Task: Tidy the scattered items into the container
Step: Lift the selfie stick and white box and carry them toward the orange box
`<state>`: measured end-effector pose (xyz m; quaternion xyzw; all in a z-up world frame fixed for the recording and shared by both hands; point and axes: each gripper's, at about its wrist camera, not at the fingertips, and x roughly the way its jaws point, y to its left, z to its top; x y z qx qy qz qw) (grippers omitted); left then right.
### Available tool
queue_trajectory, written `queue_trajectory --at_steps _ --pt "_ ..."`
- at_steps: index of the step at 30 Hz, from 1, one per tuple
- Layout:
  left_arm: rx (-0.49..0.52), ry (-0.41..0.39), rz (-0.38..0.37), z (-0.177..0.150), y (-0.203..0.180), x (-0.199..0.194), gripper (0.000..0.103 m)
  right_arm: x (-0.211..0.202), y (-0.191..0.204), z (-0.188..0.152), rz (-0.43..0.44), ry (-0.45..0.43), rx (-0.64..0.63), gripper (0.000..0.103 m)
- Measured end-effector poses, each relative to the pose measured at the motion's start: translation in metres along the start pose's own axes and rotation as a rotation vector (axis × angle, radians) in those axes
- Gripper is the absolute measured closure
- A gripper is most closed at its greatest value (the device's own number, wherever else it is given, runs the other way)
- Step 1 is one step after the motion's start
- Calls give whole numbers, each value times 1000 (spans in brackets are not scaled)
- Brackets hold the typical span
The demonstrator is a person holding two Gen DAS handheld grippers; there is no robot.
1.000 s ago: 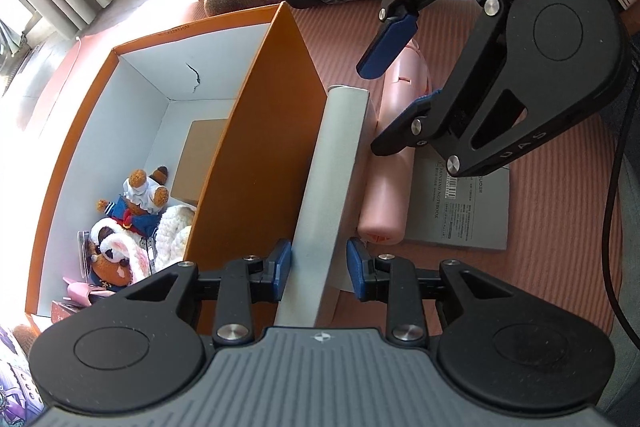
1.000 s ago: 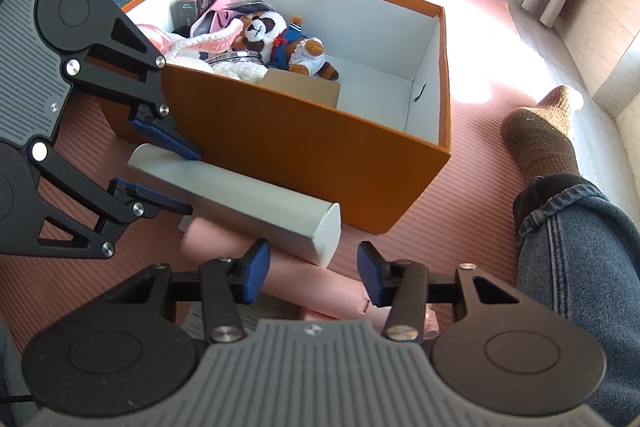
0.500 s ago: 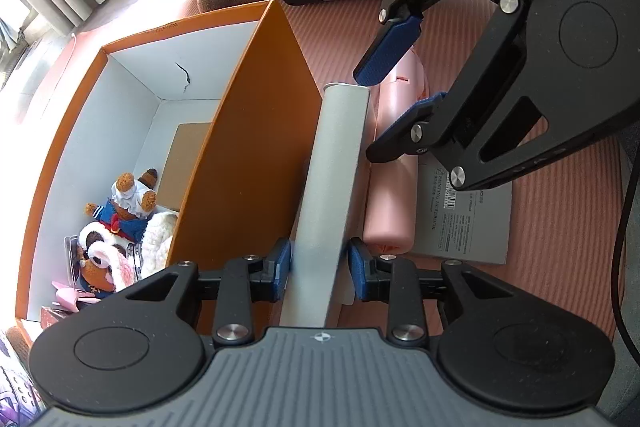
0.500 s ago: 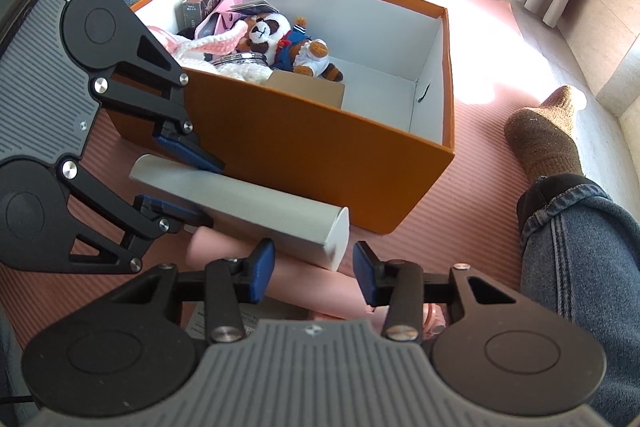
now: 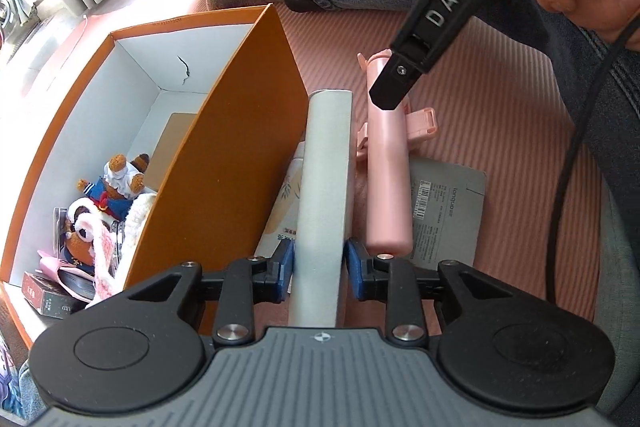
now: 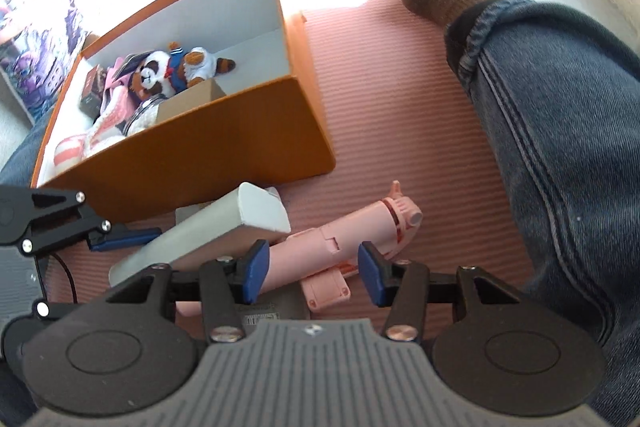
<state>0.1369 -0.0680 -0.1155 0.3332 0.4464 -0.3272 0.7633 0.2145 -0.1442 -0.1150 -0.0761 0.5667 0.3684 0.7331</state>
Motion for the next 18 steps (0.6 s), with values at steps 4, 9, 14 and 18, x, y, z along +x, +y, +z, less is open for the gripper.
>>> queue_trajectory --at_steps 4,9,14,18 --pt "-36 -7 -9 0 -5 -3 71 9 -18 2 37 54 151 50" --pt "-130 -1 -23 1 -7 -5 71 27 -27 -6 27 123 239 48" --pt "-278 31 22 -2 -5 -6 71 39 -21 -10 54 148 245 46" --pt "-406 58 59 -15 -1 -9 71 50 -8 -11 -3 143 172 44"
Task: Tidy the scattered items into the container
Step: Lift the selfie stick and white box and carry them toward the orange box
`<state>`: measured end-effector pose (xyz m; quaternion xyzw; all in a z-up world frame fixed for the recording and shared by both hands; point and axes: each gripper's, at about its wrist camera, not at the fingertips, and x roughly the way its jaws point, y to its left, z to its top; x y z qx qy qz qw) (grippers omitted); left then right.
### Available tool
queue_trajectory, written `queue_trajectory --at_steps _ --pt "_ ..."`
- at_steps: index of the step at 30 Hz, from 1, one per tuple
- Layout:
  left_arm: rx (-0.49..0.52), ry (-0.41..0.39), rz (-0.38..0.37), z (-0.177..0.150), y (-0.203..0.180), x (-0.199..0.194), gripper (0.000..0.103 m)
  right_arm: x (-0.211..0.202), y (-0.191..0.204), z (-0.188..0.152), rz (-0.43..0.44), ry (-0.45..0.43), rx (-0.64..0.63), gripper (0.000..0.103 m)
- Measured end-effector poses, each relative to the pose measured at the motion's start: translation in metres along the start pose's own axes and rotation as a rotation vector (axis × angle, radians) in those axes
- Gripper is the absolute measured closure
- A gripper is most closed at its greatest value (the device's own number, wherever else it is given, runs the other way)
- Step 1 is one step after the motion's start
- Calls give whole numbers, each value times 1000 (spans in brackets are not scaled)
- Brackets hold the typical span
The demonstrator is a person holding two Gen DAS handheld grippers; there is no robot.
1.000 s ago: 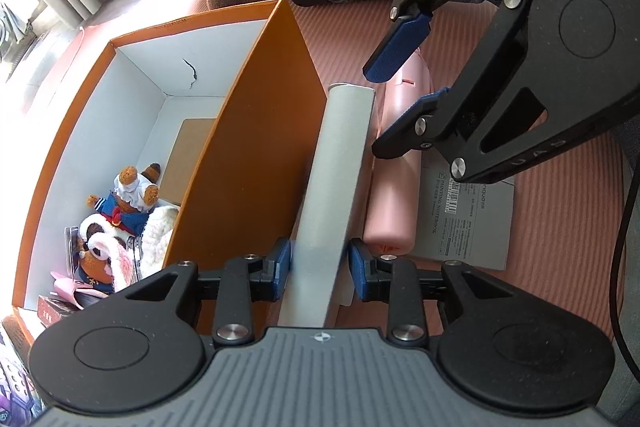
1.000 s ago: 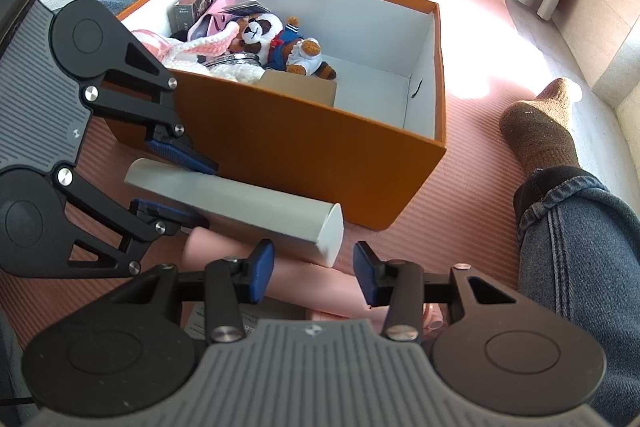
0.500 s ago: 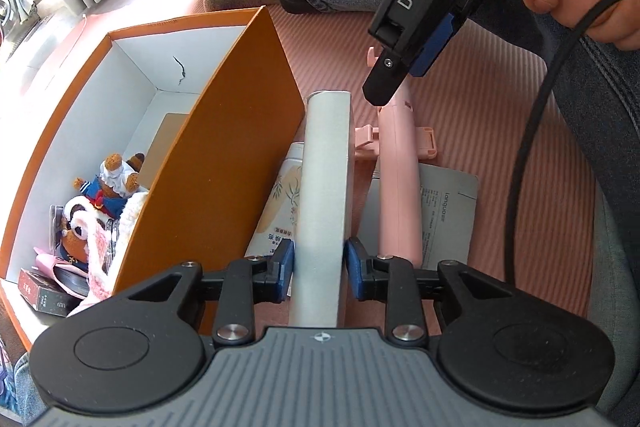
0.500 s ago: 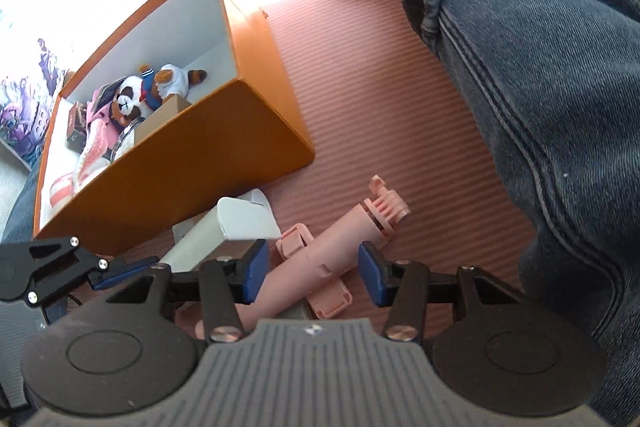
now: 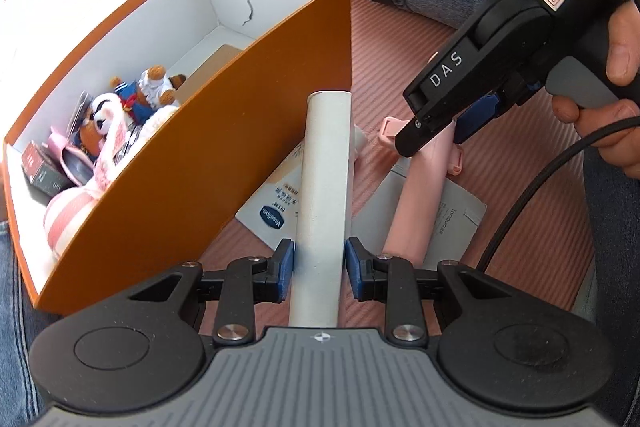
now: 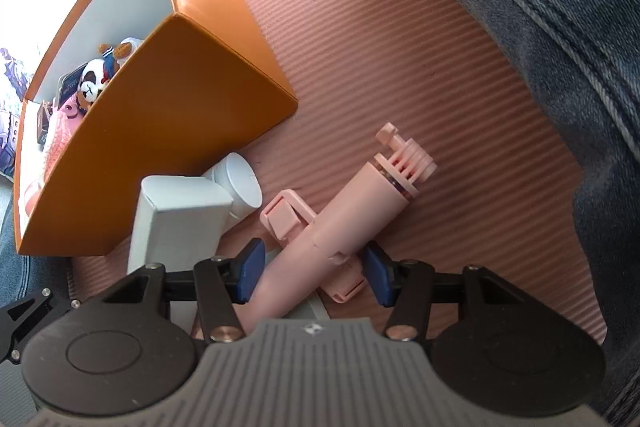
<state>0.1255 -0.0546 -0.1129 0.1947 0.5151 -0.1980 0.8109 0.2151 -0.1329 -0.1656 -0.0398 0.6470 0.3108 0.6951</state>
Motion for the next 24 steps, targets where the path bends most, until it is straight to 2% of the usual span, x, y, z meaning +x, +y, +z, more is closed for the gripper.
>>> queue_trajectory --at_steps 4,8,17,21,24 --pt "-92 20 38 -16 10 -4 71 7 12 -3 -53 -17 -68 44" --pt "-181 32 30 -26 20 -3 71 4 24 -10 -106 -49 -152 47" --pt "-266 18 15 -25 30 1 69 -6 41 -28 -192 -98 -321 49" --pt "-294 -1 12 -30 33 -3 69 -15 44 -33 -182 -122 -336 50" --pt "-357 -15 -5 -36 42 -7 71 -25 44 -33 -158 -145 -339 51"
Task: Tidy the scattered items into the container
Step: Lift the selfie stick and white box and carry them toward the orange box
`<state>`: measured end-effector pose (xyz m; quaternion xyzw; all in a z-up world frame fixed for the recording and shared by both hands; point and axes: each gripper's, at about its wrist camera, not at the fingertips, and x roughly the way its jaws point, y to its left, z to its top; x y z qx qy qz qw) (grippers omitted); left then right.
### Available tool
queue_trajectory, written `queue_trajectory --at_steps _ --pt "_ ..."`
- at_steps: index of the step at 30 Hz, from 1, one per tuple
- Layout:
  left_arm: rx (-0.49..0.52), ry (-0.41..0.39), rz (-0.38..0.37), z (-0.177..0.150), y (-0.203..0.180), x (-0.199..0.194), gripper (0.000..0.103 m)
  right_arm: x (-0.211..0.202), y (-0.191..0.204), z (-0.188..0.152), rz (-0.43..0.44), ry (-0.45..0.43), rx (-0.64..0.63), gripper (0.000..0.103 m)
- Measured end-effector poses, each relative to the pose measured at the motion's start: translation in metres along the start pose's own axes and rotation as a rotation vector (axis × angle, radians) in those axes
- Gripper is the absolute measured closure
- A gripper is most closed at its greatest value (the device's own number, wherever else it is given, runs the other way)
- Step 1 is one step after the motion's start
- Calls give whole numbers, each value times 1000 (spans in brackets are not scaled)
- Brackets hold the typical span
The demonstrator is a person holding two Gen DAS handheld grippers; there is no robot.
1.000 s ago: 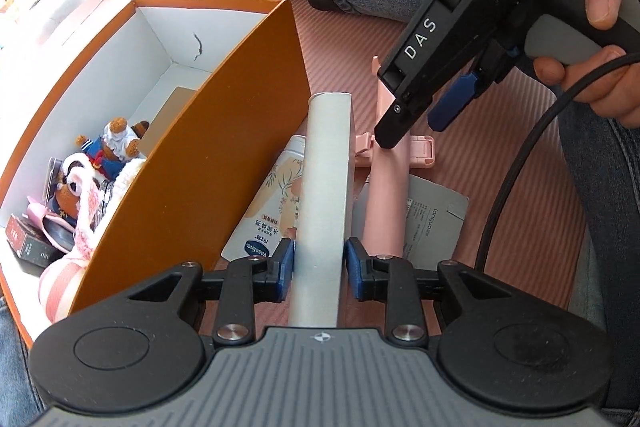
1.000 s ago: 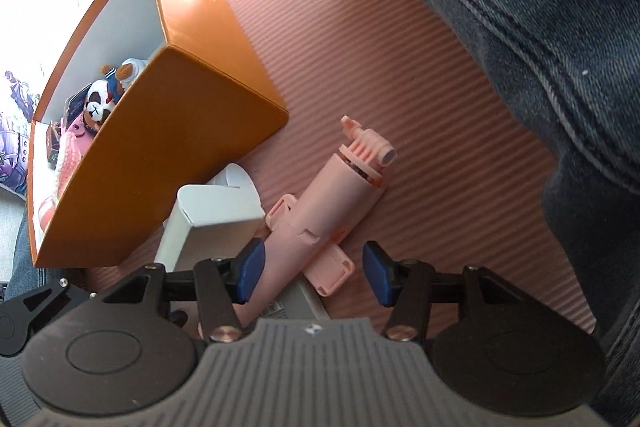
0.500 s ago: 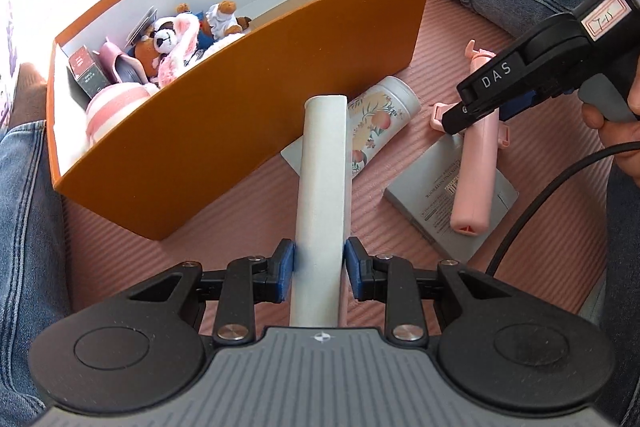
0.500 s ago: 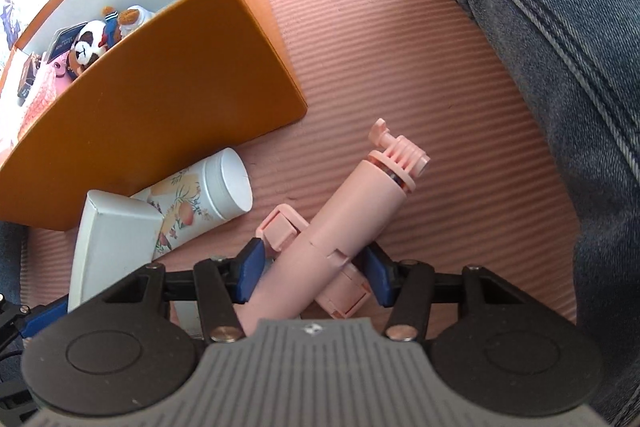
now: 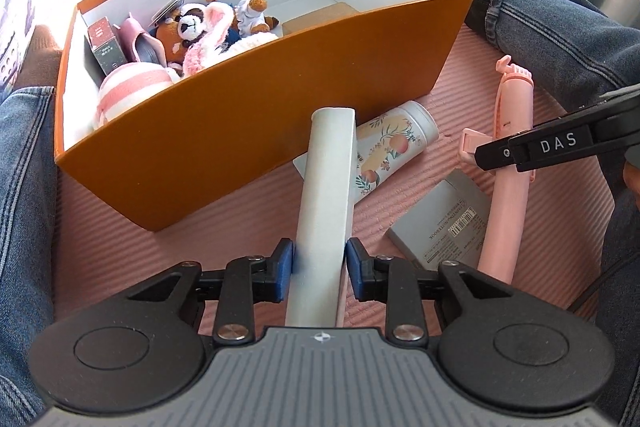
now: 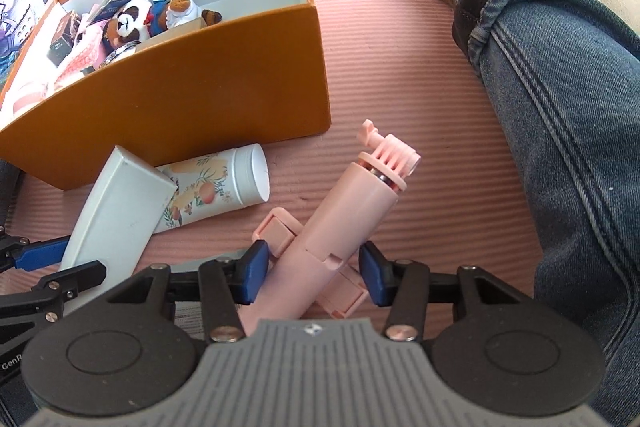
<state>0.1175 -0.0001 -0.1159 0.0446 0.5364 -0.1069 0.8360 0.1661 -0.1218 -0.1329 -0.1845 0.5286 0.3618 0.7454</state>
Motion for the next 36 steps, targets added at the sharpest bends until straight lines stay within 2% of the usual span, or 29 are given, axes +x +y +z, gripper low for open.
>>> queue_trajectory --at_steps 3,5,13,16,19,23,29,30,32,36 --pt "-48 -32 -31 -4 8 -10 72 -14 4 -4 22 -43 -19 63" --pt "-62 -60 -38 -7 12 -19 72 -18 7 -6 47 -40 -28 72" --pt "-97 -73 -43 -8 15 -22 72 -3 12 -6 29 -2 -32 73" --pt "-100 -76 -50 -8 15 -23 72 6 9 -8 -6 15 -21 69" --pt "-117 -78 -71 -9 16 -22 72 12 1 -5 7 46 9 68" --pt "-124 -74 -78 -10 16 -21 72 16 0 -5 -22 43 13 60" --pt "-129 -82 -88 -9 16 -21 72 33 -7 -1 -2 67 58 56" --pt "-130 -85 -93 -9 16 -21 72 34 -6 -1 -7 65 52 57" --pt "-132 -92 -99 -8 16 -23 72 31 -3 -1 0 54 27 73" --pt "-142 -124 -120 -6 16 -33 72 18 0 -5 4 25 5 73"
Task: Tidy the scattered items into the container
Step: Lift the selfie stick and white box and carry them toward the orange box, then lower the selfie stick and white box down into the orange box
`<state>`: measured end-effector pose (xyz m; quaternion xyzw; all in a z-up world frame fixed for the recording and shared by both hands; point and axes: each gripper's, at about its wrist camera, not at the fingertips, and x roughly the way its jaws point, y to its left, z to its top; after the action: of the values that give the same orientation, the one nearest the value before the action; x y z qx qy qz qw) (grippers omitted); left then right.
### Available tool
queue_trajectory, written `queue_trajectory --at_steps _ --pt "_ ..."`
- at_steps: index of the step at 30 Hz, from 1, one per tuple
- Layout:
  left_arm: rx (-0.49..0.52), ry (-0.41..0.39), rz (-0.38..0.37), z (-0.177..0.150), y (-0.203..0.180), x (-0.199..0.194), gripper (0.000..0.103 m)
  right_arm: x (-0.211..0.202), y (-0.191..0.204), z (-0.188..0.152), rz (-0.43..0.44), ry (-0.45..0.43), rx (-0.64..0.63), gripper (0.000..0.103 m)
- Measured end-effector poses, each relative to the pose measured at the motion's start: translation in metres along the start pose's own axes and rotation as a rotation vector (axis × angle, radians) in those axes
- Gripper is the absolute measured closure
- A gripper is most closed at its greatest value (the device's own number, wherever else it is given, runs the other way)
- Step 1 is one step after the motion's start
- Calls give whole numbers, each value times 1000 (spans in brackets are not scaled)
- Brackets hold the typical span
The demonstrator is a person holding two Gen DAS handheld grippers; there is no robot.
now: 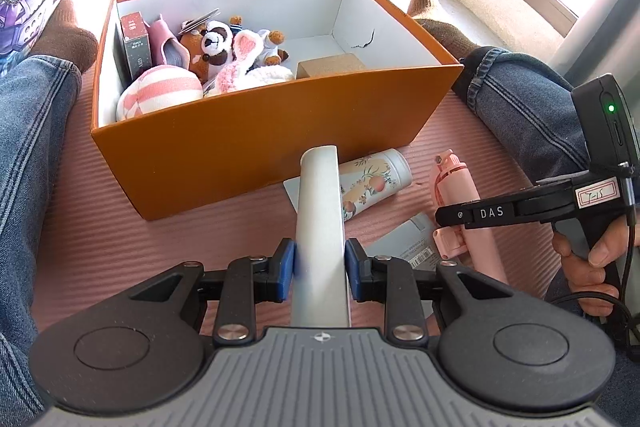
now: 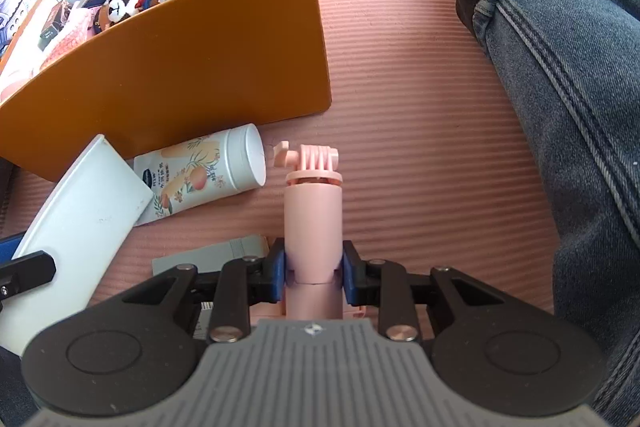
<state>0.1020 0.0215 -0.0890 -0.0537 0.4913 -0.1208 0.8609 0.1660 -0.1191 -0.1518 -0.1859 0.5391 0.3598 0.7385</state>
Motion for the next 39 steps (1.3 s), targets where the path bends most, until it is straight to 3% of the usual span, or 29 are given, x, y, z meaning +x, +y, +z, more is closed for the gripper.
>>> queue_trajectory --at_steps 8,15,21,27,32,39 --pt "-39 -87 -80 19 -8 -35 72 -52 5 3 42 -132 -47 73" --pt "-128 -182 -160 63 -9 -56 72 -95 1 22 83 -240 -54 73" --pt "-116 -232 -118 113 -14 -48 72 -112 -4 54 98 -283 -66 73" --pt "-177 -240 -117 160 -11 -17 72 -120 -6 87 43 -343 -122 73" --pt "-340 -204 -142 181 1 36 72 -110 -9 115 3 -352 -151 73" --pt "-593 -128 -149 181 19 108 72 -91 -13 135 -9 -335 -179 73"
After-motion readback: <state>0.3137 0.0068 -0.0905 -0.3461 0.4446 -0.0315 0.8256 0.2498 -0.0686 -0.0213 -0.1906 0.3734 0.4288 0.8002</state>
